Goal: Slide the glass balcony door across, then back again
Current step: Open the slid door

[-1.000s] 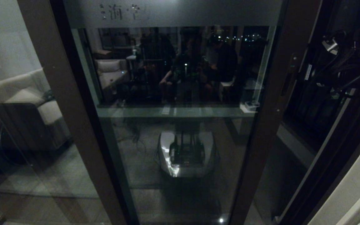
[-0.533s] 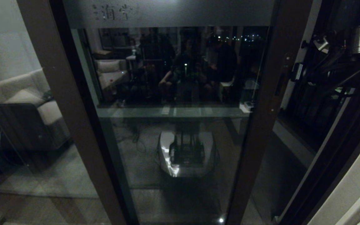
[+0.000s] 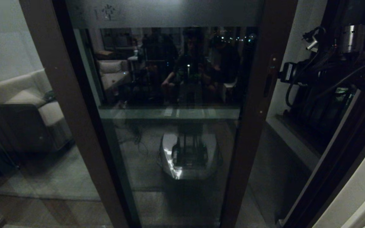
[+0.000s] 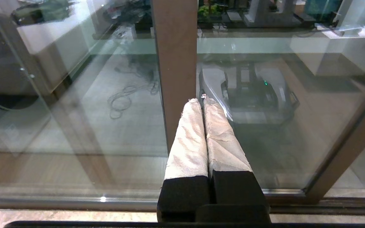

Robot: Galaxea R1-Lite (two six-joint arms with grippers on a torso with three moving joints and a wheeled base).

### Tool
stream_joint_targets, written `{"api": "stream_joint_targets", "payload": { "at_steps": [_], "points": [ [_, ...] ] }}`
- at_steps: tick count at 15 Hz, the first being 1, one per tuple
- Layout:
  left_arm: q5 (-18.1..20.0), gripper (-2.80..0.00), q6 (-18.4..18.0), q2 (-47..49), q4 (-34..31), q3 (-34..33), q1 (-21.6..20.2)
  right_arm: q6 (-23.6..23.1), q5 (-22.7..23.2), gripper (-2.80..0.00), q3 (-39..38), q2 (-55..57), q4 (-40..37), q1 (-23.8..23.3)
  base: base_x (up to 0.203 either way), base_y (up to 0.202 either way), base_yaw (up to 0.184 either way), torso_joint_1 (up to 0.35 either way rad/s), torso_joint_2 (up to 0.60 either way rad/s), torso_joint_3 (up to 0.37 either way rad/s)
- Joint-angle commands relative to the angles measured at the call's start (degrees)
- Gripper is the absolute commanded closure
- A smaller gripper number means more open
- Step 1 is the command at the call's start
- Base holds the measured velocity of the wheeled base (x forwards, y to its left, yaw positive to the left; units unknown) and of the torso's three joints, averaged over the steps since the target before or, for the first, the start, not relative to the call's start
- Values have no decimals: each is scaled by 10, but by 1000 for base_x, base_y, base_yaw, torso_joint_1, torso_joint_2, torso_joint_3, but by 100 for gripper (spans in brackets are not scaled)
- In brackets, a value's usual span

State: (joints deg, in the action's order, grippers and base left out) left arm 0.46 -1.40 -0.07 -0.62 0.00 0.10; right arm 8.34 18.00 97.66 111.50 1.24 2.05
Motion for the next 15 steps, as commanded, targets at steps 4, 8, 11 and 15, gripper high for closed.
{"api": "stream_joint_targets", "payload": {
  "at_steps": [4, 8, 11, 15],
  "points": [
    [0, 0, 0, 0, 0, 0, 0, -2, -4, 0, 1, 2, -1, 2, 0, 0, 0, 0, 0, 0],
    [0, 0, 0, 0, 0, 0, 0, -2, -40, 0, 10, 3, -1, 31, 0, 0, 0, 0, 0, 0],
    [0, 0, 0, 0, 0, 0, 0, -2, -52, 0, 25, 5, -1, 48, 0, 0, 0, 0, 0, 0],
    [0, 0, -1, 0, 0, 0, 0, -3, -74, 0, 25, 4, -1, 69, 0, 0, 0, 0, 0, 0]
  ]
}}
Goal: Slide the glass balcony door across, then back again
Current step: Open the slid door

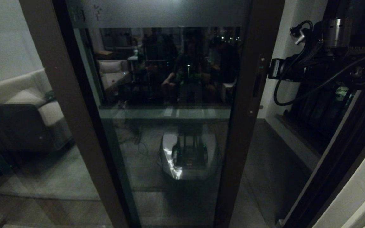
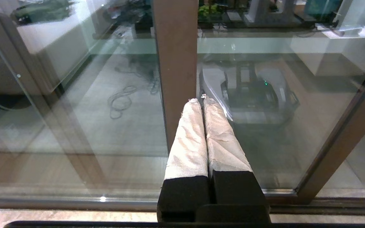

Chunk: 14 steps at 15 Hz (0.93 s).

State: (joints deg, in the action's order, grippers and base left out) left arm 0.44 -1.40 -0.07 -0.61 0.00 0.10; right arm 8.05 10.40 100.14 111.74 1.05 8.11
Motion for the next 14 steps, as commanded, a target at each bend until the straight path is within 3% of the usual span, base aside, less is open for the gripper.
{"api": "stream_joint_targets", "payload": {
  "at_steps": [1, 9, 14],
  "points": [
    [0, 0, 0, 0, 0, 0, 0, 0, 2, 0, 1, 1, 1, 11, 0, 0, 0, 0, 0, 0],
    [0, 0, 0, 0, 0, 0, 0, 0, 0, 0, 0, 2, 1, 45, 0, 0, 0, 0, 0, 0],
    [0, 0, 0, 0, 0, 0, -1, 0, -26, 0, 1, 13, 1, 74, 0, 0, 0, 0, 0, 0]
  ]
}}
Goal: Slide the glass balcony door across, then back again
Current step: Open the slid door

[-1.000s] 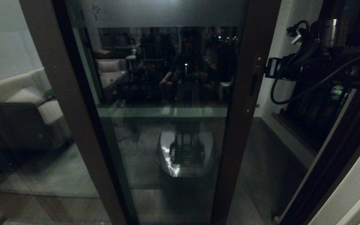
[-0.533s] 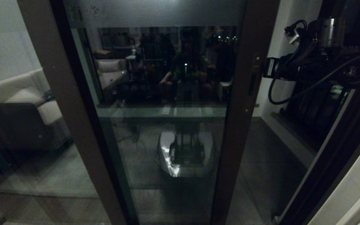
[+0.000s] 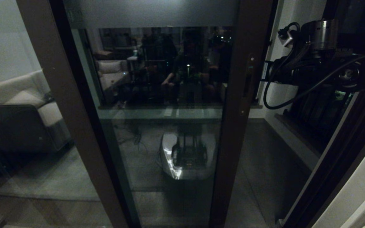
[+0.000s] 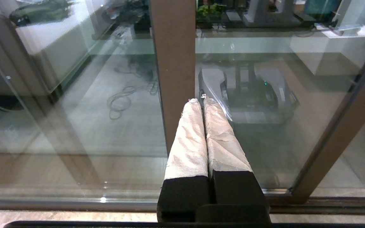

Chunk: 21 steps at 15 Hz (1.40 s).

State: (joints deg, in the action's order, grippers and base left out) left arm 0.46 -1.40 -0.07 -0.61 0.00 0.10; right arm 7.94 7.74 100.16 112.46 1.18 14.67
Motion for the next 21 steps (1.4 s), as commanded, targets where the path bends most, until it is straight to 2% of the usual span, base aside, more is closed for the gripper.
{"api": "stream_joint_targets", "payload": {
  "at_steps": [1, 12, 17, 21],
  "points": [
    [0, 0, 0, 0, 0, 0, 0, 1, 0, 0, 1, 7, 0, 13, 0, 0, 0, 0, 0, 0],
    [0, 0, 0, 0, 0, 0, 0, 0, -19, 0, 21, 25, 0, 36, 0, 0, 0, 0, 0, 0],
    [0, 0, 0, 0, 0, 0, 0, 1, -23, 0, 61, 55, 0, 56, 0, 0, 0, 0, 0, 0],
    [0, 0, 0, 0, 0, 0, -1, -1, -47, 0, 68, 64, 0, 73, 0, 0, 0, 0, 0, 0]
  ]
}}
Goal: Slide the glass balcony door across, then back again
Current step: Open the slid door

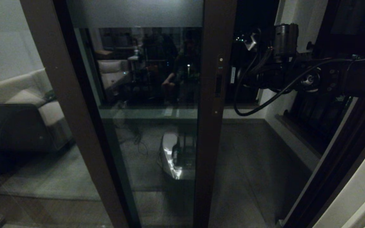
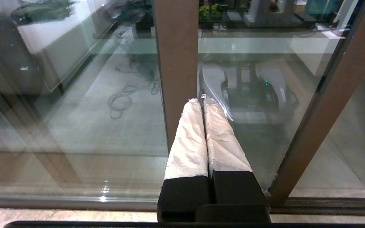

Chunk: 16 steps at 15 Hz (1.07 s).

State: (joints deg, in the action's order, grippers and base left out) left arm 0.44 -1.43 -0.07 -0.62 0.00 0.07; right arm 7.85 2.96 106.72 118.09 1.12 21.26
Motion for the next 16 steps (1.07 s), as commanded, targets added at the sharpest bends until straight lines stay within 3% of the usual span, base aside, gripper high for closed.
{"api": "stream_joint_targets", "payload": {
  "at_steps": [1, 16],
  "points": [
    [0, 0, 0, 0, 0, 0, 0, 0, 0, 0, 6, 10, 0, 12, 0, 0, 0, 0, 0, 0],
    [0, 0, 0, 0, 0, 0, 0, 0, -8, 0, 50, 43, -1, 47, 0, 0, 0, 0, 0, 0]
  ]
}}
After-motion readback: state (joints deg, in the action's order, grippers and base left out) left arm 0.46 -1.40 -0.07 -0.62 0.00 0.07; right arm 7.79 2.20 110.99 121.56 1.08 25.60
